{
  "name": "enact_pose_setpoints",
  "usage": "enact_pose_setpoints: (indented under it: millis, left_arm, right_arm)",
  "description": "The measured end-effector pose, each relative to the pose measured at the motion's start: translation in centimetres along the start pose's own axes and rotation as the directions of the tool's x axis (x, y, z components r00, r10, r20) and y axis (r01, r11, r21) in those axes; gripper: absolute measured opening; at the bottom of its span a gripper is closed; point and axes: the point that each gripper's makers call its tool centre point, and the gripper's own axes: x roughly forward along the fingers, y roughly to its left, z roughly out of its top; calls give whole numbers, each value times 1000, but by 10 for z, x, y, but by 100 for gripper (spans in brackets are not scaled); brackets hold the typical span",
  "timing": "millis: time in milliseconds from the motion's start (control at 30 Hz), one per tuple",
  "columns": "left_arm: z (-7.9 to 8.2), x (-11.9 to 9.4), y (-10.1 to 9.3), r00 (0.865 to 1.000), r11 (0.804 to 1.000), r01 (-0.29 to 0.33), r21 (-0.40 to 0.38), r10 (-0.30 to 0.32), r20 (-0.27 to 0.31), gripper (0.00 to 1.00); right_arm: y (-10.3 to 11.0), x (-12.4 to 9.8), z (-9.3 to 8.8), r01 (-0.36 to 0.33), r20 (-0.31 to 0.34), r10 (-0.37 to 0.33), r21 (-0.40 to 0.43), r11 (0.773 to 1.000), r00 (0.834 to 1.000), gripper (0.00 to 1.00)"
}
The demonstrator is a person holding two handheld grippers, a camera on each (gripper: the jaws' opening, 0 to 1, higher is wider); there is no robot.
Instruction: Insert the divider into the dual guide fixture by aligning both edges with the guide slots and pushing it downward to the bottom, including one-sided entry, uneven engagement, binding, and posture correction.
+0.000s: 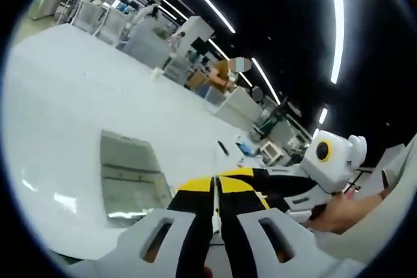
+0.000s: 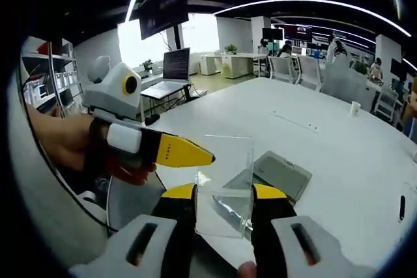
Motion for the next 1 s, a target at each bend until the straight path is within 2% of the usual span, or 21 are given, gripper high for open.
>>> enact_pose_setpoints:
  millis: [1000]
  left_arm:
    - [1,-1,-1,1000,1000,8,-14,-8,11,0]
  right_arm:
    - [4,1,4,-10,19,9,25,1000,1000,29]
